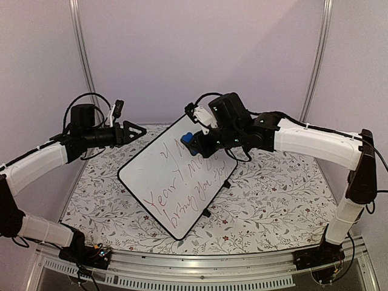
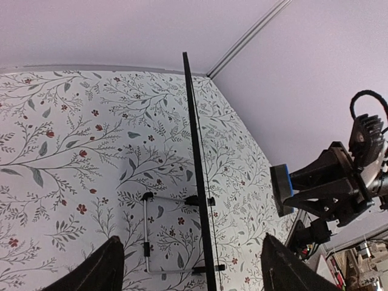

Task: Erase the whiteboard
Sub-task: Erase the whiteboard at the center of the board.

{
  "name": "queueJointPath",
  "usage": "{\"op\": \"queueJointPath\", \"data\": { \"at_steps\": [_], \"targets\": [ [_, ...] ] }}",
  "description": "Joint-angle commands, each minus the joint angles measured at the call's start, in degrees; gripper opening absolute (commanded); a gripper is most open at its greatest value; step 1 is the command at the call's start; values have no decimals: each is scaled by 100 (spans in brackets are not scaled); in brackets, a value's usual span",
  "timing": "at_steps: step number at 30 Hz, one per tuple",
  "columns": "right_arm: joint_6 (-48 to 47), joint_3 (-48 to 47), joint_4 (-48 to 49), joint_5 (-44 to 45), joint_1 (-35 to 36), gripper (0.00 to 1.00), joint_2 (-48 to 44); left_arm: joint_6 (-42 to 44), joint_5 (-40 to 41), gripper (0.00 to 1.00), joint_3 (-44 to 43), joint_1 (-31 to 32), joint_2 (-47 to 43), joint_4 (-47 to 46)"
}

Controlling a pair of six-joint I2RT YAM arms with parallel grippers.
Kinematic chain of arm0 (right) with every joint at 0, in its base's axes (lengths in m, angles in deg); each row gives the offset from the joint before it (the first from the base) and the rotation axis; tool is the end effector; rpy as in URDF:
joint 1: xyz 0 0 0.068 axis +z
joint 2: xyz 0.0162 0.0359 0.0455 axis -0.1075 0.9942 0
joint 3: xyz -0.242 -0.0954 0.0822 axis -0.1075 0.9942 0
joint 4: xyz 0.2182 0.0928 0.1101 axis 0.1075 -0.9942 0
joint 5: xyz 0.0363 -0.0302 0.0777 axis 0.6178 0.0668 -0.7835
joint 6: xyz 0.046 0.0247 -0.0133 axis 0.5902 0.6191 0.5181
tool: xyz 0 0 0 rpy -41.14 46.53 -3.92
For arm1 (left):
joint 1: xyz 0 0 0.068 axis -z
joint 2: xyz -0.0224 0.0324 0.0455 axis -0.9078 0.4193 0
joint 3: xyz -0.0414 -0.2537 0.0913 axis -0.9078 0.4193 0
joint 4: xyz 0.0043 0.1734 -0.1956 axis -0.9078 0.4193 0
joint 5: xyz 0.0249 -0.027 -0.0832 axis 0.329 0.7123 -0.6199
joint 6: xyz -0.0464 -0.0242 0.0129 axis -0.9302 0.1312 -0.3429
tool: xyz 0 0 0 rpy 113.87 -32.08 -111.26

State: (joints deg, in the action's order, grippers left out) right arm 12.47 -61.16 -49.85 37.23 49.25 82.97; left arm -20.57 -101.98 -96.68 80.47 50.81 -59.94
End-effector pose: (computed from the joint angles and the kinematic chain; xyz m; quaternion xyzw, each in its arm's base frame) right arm 0.2369 0.3395 0.3304 -0.3664 0.7995 0.2112 0.4265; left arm 0.2642 -0.0947 0.3022 0.0959 0.8011 -0.4427 0.3912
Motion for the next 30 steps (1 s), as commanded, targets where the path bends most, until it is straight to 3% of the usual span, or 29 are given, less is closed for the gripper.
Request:
{"op": "queueJointPath", "data": {
  "at_steps": [1, 16, 30],
  "targets": [
    [168, 9, 94, -23, -40, 4, -80, 98, 52, 77, 77, 42, -211, -90],
    [324, 328, 222, 45, -38, 4, -304, 81, -81, 76, 71, 139, -38, -98],
    [243, -113, 59, -152, 40, 4, 41, 320, 317, 75, -61, 318, 192, 218]
  ]
}}
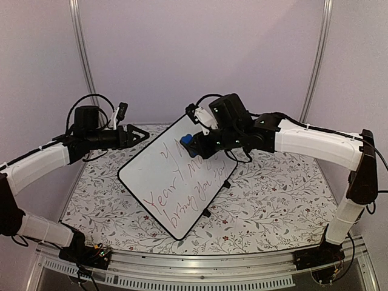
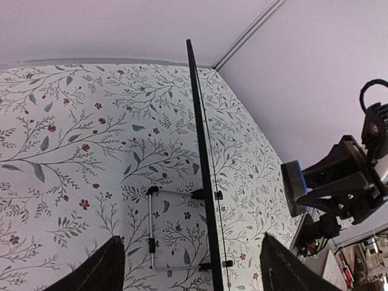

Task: Erase the whiteboard
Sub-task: Erase the whiteboard at the center of the board.

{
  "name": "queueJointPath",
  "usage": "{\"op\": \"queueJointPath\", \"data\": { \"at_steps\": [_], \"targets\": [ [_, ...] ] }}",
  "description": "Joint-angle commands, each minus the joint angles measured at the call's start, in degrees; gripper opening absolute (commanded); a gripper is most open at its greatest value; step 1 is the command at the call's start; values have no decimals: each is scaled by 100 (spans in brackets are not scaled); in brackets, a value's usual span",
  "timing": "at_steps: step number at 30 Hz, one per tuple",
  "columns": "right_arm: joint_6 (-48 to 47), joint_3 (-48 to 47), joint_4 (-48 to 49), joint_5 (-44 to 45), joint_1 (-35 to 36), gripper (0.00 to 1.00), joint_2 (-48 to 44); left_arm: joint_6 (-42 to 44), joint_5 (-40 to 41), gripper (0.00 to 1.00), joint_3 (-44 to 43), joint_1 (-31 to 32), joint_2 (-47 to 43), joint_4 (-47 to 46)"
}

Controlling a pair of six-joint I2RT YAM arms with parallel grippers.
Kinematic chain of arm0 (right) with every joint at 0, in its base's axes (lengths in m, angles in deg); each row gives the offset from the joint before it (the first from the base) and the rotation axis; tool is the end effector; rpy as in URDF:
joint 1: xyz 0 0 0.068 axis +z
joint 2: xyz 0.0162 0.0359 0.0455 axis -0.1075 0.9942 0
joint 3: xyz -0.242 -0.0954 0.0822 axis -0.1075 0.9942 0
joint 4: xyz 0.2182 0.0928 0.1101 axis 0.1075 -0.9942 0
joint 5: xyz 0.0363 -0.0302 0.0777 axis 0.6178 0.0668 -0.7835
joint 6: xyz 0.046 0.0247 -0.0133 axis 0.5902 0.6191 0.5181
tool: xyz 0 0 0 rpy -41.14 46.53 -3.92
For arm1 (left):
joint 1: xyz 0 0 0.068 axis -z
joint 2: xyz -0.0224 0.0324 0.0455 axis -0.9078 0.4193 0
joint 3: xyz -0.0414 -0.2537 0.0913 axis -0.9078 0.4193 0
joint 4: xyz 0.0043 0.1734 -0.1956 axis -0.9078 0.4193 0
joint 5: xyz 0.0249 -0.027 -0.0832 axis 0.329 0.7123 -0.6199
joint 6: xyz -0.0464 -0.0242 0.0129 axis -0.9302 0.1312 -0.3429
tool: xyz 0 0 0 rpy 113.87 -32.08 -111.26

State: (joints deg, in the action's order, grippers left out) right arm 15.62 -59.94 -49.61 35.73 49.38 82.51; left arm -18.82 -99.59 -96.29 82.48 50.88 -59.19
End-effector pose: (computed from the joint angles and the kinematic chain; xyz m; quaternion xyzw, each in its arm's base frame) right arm 0.2340 0.3386 0.3266 -0.3520 0.8086 0.2311 0.4110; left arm 0.2612 -0.1028 0.2980 0.1077 0.8075 -0.4282 0.3911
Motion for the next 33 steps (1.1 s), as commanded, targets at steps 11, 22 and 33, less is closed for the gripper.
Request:
{"op": "queueJointPath", "data": {
  "at_steps": [11, 22, 33],
  "targets": [
    [-153, -703, -101, 252, 108, 5, 469, 275, 0, 60, -178, 384, 351, 287],
    [-247, -1048, -226, 507, 244, 5, 714, 296, -167, 33, -191, 425, 403, 297],
    [-442, -1470, -493, 473, 436, 6, 1041, 314, -398, 1, -214, 440, 428, 310]
  ]
}}
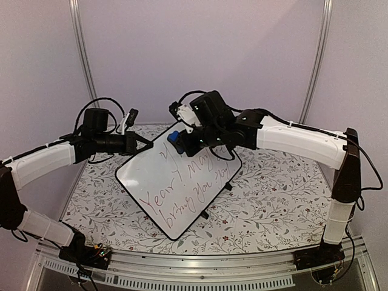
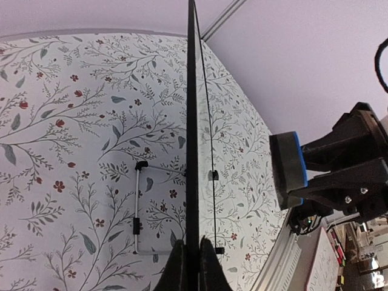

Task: Erase the whiteboard
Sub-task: Erase the whiteboard at the center of the board.

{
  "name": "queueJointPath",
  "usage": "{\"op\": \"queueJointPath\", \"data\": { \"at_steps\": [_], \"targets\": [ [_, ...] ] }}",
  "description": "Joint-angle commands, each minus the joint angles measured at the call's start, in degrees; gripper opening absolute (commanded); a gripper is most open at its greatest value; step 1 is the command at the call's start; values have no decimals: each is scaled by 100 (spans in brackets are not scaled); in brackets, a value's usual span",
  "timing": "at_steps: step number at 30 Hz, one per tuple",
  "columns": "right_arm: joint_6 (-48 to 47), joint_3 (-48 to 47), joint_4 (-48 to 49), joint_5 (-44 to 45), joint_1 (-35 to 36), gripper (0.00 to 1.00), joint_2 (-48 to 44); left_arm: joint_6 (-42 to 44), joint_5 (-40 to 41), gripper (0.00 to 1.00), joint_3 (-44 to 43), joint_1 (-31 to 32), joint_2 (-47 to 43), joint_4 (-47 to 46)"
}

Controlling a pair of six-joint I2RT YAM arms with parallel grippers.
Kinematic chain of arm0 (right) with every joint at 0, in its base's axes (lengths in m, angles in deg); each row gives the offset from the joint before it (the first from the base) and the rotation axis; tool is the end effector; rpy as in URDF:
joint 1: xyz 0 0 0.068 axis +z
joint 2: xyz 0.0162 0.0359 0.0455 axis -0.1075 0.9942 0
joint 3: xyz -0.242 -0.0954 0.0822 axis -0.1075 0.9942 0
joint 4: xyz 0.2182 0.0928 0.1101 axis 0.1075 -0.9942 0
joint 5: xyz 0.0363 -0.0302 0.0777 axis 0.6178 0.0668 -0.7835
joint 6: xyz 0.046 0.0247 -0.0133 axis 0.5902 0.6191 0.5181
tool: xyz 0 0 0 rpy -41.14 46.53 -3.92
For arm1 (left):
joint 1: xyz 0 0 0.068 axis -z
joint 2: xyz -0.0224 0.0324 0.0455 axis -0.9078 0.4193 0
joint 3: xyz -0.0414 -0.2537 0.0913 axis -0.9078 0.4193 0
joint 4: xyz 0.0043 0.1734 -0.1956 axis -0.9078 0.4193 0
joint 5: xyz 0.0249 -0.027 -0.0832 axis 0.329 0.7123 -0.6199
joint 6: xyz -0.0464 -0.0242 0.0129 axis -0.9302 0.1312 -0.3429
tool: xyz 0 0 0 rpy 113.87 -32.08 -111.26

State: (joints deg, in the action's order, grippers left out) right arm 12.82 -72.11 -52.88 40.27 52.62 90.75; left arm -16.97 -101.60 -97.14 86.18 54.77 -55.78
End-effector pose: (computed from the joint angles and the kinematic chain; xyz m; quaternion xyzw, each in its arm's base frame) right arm 0.2353 0.3803 0.3353 -0.3754 0.7939 0.2053 0.4320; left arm 0.2626 -0.1239 0.2800 0.1398 0.8245 -0.4376 0.3305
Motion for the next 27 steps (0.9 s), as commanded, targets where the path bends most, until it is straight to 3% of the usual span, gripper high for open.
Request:
{"op": "queueJointPath", "data": {
  "at_steps": [1, 27],
  "targets": [
    [-181, -283, -178, -3, 130, 6, 249, 125, -214, 0, -129, 67, 33, -36],
    [-811, -1027, -447, 21, 344, 6, 954, -17, -310, 0, -145, 69, -117, -30]
  ]
}}
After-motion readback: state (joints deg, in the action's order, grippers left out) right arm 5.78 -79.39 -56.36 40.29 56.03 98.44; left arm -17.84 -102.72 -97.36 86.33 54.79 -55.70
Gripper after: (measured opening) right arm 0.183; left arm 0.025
